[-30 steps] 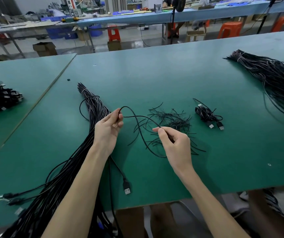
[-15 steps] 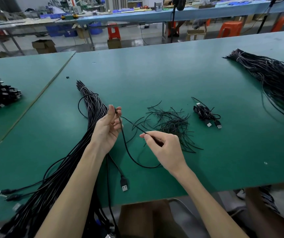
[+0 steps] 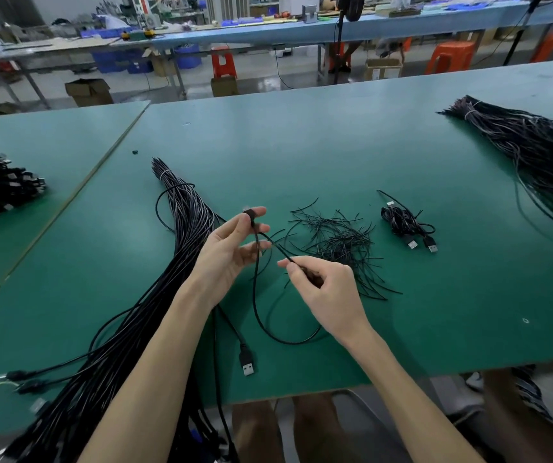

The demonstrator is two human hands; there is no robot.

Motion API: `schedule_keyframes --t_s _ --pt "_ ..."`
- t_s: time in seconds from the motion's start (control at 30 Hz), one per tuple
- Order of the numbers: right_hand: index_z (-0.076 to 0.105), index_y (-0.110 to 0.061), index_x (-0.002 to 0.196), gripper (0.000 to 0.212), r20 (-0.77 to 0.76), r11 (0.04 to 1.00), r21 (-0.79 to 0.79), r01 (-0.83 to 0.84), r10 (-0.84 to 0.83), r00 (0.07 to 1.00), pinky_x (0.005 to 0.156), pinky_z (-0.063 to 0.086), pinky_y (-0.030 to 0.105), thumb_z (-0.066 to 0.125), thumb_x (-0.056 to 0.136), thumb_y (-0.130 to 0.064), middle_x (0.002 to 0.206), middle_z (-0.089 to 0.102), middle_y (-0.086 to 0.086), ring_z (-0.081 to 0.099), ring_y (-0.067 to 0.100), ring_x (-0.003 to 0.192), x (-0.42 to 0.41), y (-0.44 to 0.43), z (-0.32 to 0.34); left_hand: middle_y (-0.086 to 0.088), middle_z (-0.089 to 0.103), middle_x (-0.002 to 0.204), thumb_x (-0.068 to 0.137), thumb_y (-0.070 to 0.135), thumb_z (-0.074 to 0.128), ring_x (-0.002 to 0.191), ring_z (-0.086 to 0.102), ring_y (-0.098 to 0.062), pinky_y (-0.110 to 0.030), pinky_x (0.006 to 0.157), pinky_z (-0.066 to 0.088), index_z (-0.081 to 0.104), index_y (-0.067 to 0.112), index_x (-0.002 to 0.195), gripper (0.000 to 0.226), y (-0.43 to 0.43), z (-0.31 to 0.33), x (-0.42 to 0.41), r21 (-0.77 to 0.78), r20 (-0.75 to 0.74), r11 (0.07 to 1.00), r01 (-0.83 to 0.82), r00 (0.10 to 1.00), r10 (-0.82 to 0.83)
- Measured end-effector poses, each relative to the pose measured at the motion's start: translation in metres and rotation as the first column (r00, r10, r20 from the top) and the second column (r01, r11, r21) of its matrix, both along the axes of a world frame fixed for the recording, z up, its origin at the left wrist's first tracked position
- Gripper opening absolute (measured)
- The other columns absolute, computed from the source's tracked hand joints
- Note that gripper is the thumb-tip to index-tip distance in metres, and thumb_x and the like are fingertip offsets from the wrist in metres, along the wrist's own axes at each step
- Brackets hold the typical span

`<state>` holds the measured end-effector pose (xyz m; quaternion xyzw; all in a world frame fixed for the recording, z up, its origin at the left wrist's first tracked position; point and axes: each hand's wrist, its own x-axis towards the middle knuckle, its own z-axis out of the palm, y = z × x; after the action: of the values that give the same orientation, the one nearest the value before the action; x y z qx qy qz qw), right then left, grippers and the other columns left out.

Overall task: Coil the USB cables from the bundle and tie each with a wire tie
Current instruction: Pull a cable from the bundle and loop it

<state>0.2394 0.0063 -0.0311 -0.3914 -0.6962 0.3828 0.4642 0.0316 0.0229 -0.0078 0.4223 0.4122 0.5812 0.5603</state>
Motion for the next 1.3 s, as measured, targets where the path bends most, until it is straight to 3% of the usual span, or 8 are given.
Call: schedule_keyframes --t_s 0.1,0.3,0.5,0.67,0.87,1.07,1.17,1.3 --pt "0.080 -0.024 0.105 0.018 -0.002 1.000 0.003 0.014 -0.014 1.000 0.042 0.025 0.021 0.061 0.103 -0.023 0.049 0.045 -0.015 0.032 0.006 0.044 0.001 0.001 0.000 -0.001 0.072 0.109 0.100 0.040 0.060 0.088 0.071 -0.018 -0.026 0.076 0.056 0.073 0.019 0.125 0.035 0.001 -0.001 0.003 0.000 -0.037 1.000 0.017 0.999 -0.017" --pt "0.077 -0.025 0.089 0.024 -0.001 0.998 -0.001 0.056 -0.056 0.998 0.044 0.026 0.018 0.059 0.104 -0.028 0.050 0.044 -0.011 0.033 0.006 0.045 0.000 -0.002 0.001 -0.004 0.068 0.090 0.102 0.027 0.057 0.081 0.069 -0.019 -0.026 0.070 0.055 0.074 0.012 0.120 0.029 0.003 -0.004 0.002 0.022 0.128 0.995 -0.095 0.988 0.091" --pt "0.076 -0.015 0.100 0.023 0.088 0.996 0.058 0.065 -0.070 0.994 0.046 0.027 0.013 0.057 0.105 -0.027 0.054 0.049 -0.011 0.038 0.007 0.046 -0.003 -0.005 0.004 0.006 0.050 0.067 0.099 0.039 0.061 0.048 0.043 -0.007 -0.018 0.049 0.038 0.073 0.011 0.091 0.031 0.002 0.001 0.000 -0.053 0.202 0.986 -0.158 0.965 0.166" --pt "0.069 -0.013 0.129 0.030 0.199 0.990 0.103 0.092 -0.111 0.974 0.071 0.040 0.006 0.060 0.104 -0.025 0.085 0.060 -0.020 0.056 -0.006 0.074 -0.006 -0.004 0.006 0.010 0.037 0.060 0.104 0.041 0.055 0.036 0.025 -0.003 -0.017 0.036 0.024 0.059 0.018 0.079 0.034 -0.002 0.005 0.005 -0.121 0.170 0.992 0.036 0.985 -0.015" --pt "0.047 -0.017 0.152 0.058 0.269 0.969 0.208 0.135 -0.190 0.944 0.098 0.030 0.002 0.062 0.100 -0.040 0.125 0.038 -0.007 0.040 0.003 0.110 -0.006 -0.004 0.004 0.007 0.040 0.068 0.107 0.037 0.052 0.043 0.031 -0.005 -0.018 0.045 0.029 0.060 0.018 0.087 0.029 -0.005 0.007 0.012 -0.081 0.111 0.982 0.171 0.981 -0.161" --pt "0.073 -0.019 0.109 0.053 0.456 0.917 0.395 -0.052 -0.146 0.878 0.106 0.033 0.035 0.043 0.101 -0.061 0.118 0.058 -0.007 0.041 0.015 0.122 -0.014 -0.008 -0.001 0.006 0.044 0.062 0.109 0.044 0.036 0.034 0.034 -0.003 -0.016 0.035 0.029 0.051 0.020 0.083 0.039 -0.005 0.009 0.021 0.006 0.344 0.980 0.198 0.920 -0.188" --pt "0.075 -0.026 0.107 0.049 0.561 0.880 0.445 -0.167 -0.129 0.818 0.108 0.031 0.037 0.045 0.100 -0.064 0.121 0.062 -0.012 0.042 0.019 0.126 -0.015 -0.010 -0.005 0.007 0.039 0.055 0.110 0.047 0.029 0.031 0.024 -0.002 -0.018 0.034 0.022 0.048 0.021 0.083 0.042 -0.008 0.012 0.019 0.049 0.453 0.978 0.204 0.868 -0.203" --pt "0.071 -0.026 0.116 0.045 0.630 0.863 0.420 -0.281 -0.054 0.775 0.111 0.028 0.037 0.051 0.098 -0.063 0.124 0.060 -0.013 0.039 0.022 0.129 -0.016 -0.012 -0.006 0.004 0.039 0.056 0.111 0.039 0.032 0.037 0.021 -0.009 -0.026 0.039 0.024 0.051 0.019 0.086 0.038 -0.012 0.016 0.016 0.146 0.668 0.948 0.282 0.679 -0.305"
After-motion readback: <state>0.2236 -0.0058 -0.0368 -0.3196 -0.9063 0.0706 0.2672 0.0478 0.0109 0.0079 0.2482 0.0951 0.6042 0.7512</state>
